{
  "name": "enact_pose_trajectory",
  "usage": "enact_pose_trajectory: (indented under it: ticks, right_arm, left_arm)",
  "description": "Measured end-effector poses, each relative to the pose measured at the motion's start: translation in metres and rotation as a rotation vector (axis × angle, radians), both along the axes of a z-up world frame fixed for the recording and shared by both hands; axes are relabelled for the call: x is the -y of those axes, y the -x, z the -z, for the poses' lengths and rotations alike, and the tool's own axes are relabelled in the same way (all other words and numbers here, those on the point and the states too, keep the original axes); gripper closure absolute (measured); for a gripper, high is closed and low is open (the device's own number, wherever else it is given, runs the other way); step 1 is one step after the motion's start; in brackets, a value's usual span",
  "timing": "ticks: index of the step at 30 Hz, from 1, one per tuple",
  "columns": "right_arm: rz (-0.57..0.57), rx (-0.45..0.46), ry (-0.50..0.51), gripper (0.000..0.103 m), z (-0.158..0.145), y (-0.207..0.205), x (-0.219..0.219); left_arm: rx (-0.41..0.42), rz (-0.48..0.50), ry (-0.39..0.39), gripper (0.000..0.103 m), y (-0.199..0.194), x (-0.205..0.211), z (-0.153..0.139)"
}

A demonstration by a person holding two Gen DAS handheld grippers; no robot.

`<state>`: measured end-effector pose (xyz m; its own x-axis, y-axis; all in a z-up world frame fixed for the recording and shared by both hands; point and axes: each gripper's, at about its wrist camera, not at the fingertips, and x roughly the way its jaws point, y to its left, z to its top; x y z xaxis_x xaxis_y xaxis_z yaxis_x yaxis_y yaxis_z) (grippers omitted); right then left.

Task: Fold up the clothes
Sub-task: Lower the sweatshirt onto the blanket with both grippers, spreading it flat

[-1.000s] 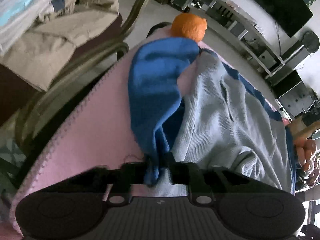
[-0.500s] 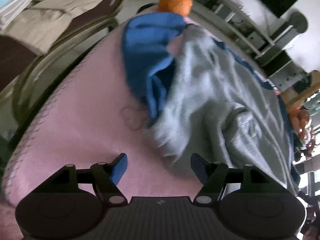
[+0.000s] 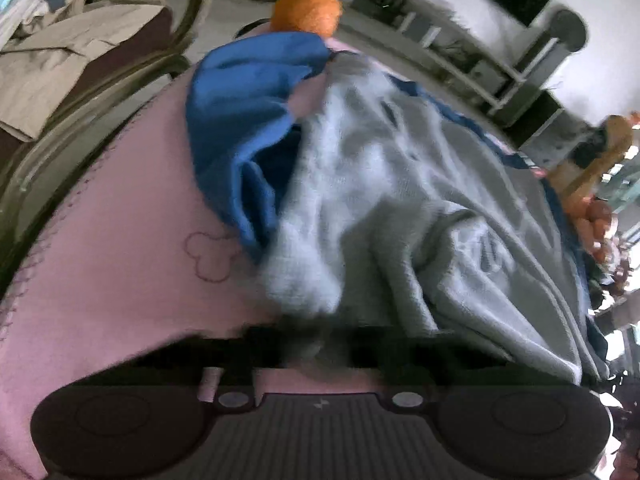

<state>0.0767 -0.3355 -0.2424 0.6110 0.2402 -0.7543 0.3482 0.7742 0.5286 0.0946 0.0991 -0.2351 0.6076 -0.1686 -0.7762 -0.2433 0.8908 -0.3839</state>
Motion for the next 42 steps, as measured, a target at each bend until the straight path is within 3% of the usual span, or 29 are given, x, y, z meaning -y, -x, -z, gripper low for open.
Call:
enact_pose_trajectory:
  ticks: [1, 7, 10, 14, 16, 18, 21, 23, 24, 25, 27, 30, 32, 33, 34, 35, 36, 37, 38, 42]
  right_arm:
    - [0.002, -0.006, 0.003, 0.095, 0.001, -0.003, 0.000]
    - [0.075, 0.067, -0.191, 0.096, -0.039, 0.021, 0.021]
    - [0.073, 0.067, -0.203, 0.096, -0.065, 0.035, 0.027]
    - [0.029, 0.003, -0.068, 0.095, -0.060, 0.038, 0.023]
    - [-0.008, -0.046, -0.020, 0.088, -0.044, 0.037, 0.019]
    - [-0.030, -0.086, -0.016, 0.075, -0.037, 0.040, 0.014]
    - [-0.084, -0.095, 0.012, 0.045, -0.035, 0.039, 0.000]
    - [-0.133, -0.062, 0.046, 0.043, -0.039, 0.033, -0.015]
    - [-0.158, -0.046, 0.063, 0.041, -0.041, 0.030, -0.022]
    - [-0.183, -0.030, 0.080, 0.038, -0.043, 0.027, -0.030]
    - [-0.232, 0.003, 0.114, 0.032, -0.047, 0.021, -0.044]
    - [-0.306, 0.052, 0.166, 0.027, -0.054, 0.012, -0.067]
    - [-0.346, 0.075, 0.203, 0.027, -0.055, 0.003, -0.081]
    - [-0.342, 0.070, 0.235, 0.028, -0.051, -0.006, -0.087]
    - [-0.335, 0.069, 0.270, 0.033, -0.046, -0.014, -0.092]
    - [-0.334, 0.068, 0.291, 0.044, -0.042, -0.020, -0.096]
    - [-0.343, 0.058, 0.292, 0.079, -0.038, -0.024, -0.098]
    - [-0.355, 0.041, 0.281, 0.099, -0.036, -0.026, -0.099]
    - [-0.361, 0.037, 0.269, 0.100, -0.038, -0.024, -0.099]
    - [-0.418, 0.137, 0.160, 0.100, -0.071, 0.019, -0.089]
  left_arm:
    - [-0.004, -0.023, 0.030, 0.100, 0.001, -0.005, -0.005]
    - [0.062, -0.045, 0.187, 0.101, 0.019, -0.033, -0.073]
    - [0.055, 0.000, 0.149, 0.100, 0.027, -0.032, -0.092]
    - [-0.093, 0.069, -0.027, 0.088, 0.022, -0.014, -0.056]
    - [-0.210, 0.084, -0.147, 0.085, 0.025, -0.002, -0.028]
    - [-0.268, 0.110, -0.194, 0.076, 0.039, 0.007, -0.017]
    - [-0.192, 0.166, -0.161, 0.066, 0.064, 0.016, -0.036]
    - [-0.098, 0.192, -0.116, 0.058, 0.071, 0.019, -0.051]
    - [-0.051, 0.204, -0.094, 0.048, 0.074, 0.021, -0.059]
    - [-0.023, 0.211, -0.085, 0.032, 0.071, 0.024, -0.062]
    - [-0.017, 0.212, -0.106, 0.018, 0.049, 0.035, -0.055]
    - [-0.007, 0.213, -0.136, 0.030, 0.017, 0.051, -0.044]
    - [-0.028, 0.210, -0.142, 0.049, -0.002, 0.061, -0.033]
    - [-0.032, 0.217, -0.142, 0.074, -0.007, 0.066, -0.029]
    - [-0.023, 0.235, -0.141, 0.089, -0.008, 0.070, -0.028]
    - [-0.013, 0.253, -0.140, 0.094, -0.009, 0.074, -0.026]
    - [0.011, 0.274, -0.155, 0.095, -0.005, 0.078, -0.029]
    - [0.053, 0.299, -0.189, 0.096, 0.005, 0.082, -0.037]
    - [0.102, 0.334, -0.199, 0.096, 0.019, 0.083, -0.047]
    - [0.326, 0.529, -0.122, 0.095, 0.093, 0.075, -0.098]
